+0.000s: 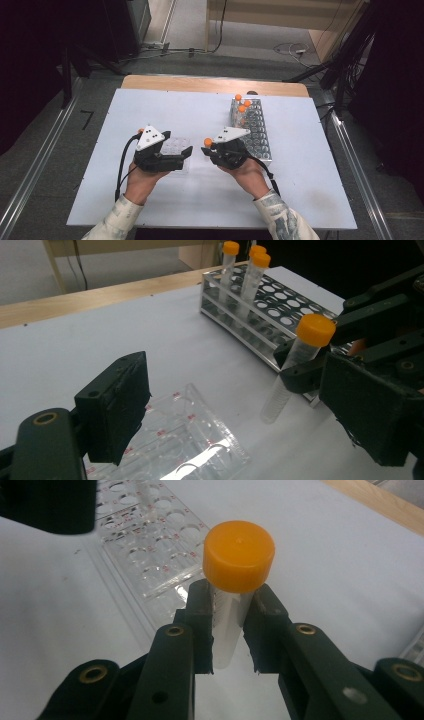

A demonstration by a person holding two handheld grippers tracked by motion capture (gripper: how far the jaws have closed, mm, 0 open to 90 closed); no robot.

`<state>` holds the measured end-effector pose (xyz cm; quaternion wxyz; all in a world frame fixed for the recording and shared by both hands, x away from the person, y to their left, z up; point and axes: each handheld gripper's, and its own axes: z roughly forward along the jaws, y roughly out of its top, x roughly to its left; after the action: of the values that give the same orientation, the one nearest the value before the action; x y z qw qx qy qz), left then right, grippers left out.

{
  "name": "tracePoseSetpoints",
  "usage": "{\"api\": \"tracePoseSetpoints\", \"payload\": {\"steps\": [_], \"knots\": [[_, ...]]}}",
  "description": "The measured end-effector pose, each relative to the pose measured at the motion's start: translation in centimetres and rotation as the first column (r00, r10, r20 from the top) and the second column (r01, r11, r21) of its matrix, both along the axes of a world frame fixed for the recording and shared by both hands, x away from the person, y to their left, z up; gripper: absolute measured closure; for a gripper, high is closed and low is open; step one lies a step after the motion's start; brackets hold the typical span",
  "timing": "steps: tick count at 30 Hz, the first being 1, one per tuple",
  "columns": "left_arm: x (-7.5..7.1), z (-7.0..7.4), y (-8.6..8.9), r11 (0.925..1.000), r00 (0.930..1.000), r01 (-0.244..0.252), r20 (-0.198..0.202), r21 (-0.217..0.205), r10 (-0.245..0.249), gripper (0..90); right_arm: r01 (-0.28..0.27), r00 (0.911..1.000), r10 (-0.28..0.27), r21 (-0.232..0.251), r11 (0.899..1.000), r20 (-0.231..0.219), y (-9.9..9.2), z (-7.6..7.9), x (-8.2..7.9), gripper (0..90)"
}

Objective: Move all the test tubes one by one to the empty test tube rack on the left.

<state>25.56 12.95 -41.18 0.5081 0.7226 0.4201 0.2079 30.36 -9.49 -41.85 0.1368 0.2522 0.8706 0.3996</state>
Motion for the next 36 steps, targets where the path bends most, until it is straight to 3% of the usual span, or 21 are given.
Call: {"api": "tracePoseSetpoints", "payload": {"steps": [7, 12, 21, 31, 36], "knots": [[-0.1, -0.1, -2.1, 0.9965, 0.9966, 0.082, 0.009, -0.018, -0.082, 24.0, -0.025, 0.9997, 0.025, 0.002, 1.000, 0.005, 0.4, 0.0, -0.7, 72.1], [-0.1, -0.3, -2.8, 0.9940, 0.9940, 0.109, 0.015, -0.012, -0.108, 30.4, -0.047, 0.9989, 0.047, -0.004, 0.999, -0.005, 1.1, -0.3, -1.3, 72.1], [0.0, -0.6, -3.1, 0.9907, 0.9907, 0.135, 0.019, -0.018, -0.135, 55.0, -0.056, 0.9983, 0.056, 0.001, 0.998, -0.013, 1.3, -0.3, -1.4, 72.1], [-0.1, -0.7, -3.5, 0.9888, 0.9887, 0.148, 0.027, -0.018, -0.147, 67.7, -0.058, 0.9983, 0.058, 0.005, 0.998, -0.009, 1.2, 0.0, -1.6, 72.1], [-0.1, -0.6, -3.4, 0.9883, 0.9883, 0.150, 0.031, -0.027, -0.149, 69.5, -0.061, 0.9981, 0.061, 0.009, 0.998, -0.008, 1.1, 0.1, -1.6, 72.1]]}}
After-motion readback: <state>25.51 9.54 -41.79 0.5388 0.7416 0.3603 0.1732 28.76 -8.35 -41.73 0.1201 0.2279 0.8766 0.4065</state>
